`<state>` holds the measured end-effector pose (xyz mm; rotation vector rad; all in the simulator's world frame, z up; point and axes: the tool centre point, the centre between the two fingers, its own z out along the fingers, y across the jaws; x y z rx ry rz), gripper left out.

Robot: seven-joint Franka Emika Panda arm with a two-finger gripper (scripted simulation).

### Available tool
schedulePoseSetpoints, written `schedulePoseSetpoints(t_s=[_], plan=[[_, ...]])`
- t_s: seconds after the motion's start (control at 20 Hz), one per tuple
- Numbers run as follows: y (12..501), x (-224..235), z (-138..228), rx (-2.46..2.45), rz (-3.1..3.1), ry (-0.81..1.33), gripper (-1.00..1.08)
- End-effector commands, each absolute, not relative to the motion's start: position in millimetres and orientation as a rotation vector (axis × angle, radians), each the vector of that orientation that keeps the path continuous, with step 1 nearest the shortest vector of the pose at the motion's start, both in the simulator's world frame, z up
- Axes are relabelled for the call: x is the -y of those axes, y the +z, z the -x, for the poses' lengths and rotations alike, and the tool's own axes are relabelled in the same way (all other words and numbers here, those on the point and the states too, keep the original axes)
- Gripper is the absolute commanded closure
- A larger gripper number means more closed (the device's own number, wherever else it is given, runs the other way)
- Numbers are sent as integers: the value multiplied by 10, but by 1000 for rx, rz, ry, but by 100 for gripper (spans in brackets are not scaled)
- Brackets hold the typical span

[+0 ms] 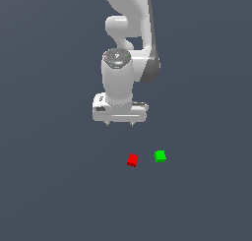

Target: Stack the red cube on top of the green cube.

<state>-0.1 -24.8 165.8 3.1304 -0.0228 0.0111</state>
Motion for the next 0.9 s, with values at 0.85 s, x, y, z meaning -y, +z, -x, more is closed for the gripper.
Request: schedulePoseSetpoints(t_s=[0.85], plan=[[1222, -43, -417, 207, -3128, 6, -92]])
